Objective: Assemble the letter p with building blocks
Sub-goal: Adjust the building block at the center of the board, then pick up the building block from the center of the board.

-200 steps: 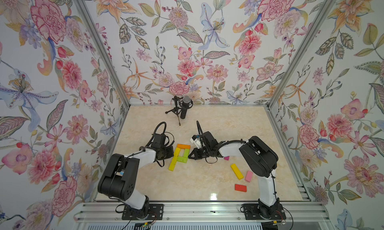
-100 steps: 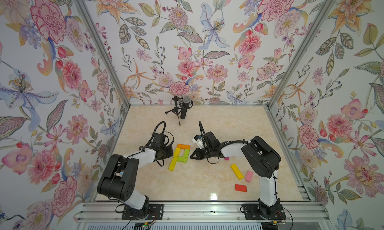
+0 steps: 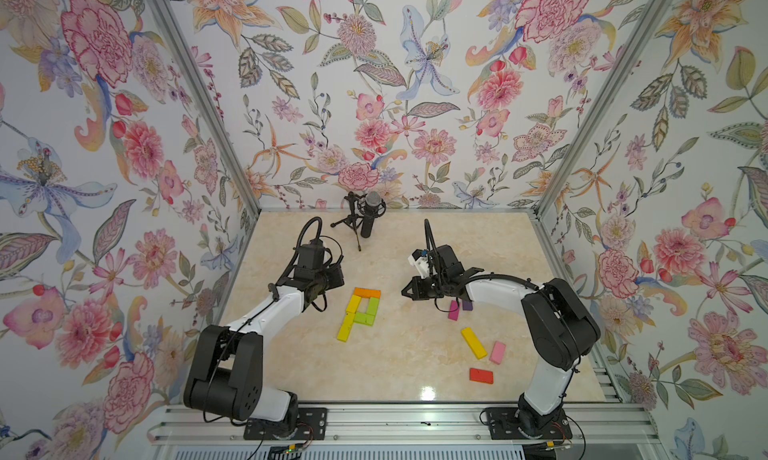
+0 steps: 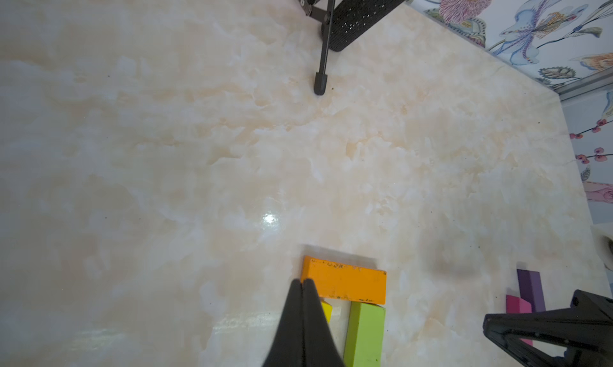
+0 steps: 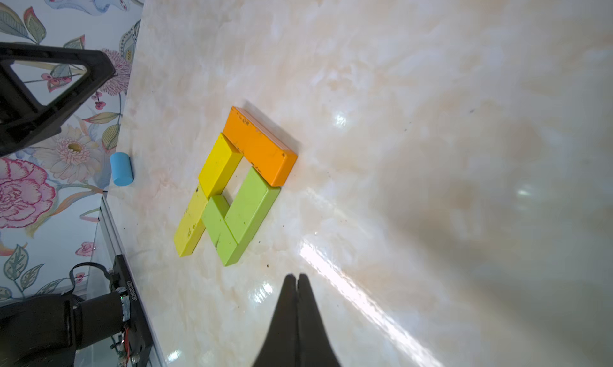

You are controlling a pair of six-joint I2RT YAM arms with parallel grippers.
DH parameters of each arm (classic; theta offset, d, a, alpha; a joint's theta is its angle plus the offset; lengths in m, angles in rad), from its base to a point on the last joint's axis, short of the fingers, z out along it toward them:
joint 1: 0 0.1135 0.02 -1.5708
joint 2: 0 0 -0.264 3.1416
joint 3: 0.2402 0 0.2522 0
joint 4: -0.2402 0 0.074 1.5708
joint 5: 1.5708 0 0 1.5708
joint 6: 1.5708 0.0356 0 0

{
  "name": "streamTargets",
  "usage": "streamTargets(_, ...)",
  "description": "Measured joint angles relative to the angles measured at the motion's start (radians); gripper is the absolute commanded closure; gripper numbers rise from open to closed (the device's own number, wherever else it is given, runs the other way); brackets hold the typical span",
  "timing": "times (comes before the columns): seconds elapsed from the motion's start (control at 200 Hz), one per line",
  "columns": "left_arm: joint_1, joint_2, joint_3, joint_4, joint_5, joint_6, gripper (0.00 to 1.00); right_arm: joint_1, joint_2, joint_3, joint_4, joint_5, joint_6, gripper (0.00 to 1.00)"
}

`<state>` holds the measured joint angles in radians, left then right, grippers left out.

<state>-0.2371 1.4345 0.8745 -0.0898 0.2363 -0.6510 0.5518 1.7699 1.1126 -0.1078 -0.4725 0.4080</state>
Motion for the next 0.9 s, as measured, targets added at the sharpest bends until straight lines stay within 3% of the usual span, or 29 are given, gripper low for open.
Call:
streamTargets(0.06,-0.024,-0.010,0.053,-0.003,0.003,0.002,0.96,-0.035,-0.069,0.033,-0.056,0.035,-0.021,0.63)
streamTargets(0.1,-0.054,-0.008,0.094,-0.005,0.005,0.006,0.91,-0.056,-0.114,0.049,-0.084,0.059,-0.037,0.45)
streamTargets(0.14,-0.092,-0.004,0.134,-0.005,0.008,0.010,0.77,-0.075,-0.164,0.056,-0.109,0.081,-0.038,0.27)
streamTargets(0.19,-0.154,0.004,0.178,-0.003,0.018,0.020,0.61,-0.102,-0.222,0.055,-0.140,0.106,-0.037,0.11)
streamTargets(0.245,-0.216,0.014,0.208,0.000,0.023,0.012,0.56,-0.135,-0.276,0.043,-0.176,0.127,-0.038,0.00)
streamTargets(0.325,-0.309,0.042,0.229,0.004,0.032,0.010,0.43,-0.190,-0.325,0.013,-0.235,0.162,-0.035,0.00)
streamTargets(0.375,-0.357,0.064,0.237,0.003,0.040,-0.002,0.41,-0.223,-0.338,-0.011,-0.272,0.185,-0.034,0.00)
streamTargets(0.6,-0.523,0.138,0.256,-0.013,0.045,-0.011,0.44,-0.327,-0.364,-0.094,-0.440,0.273,-0.039,0.00)
streamTargets(0.901,-0.669,0.340,0.368,-0.004,0.045,-0.013,0.47,-0.340,-0.369,-0.148,-0.525,0.383,-0.064,0.03)
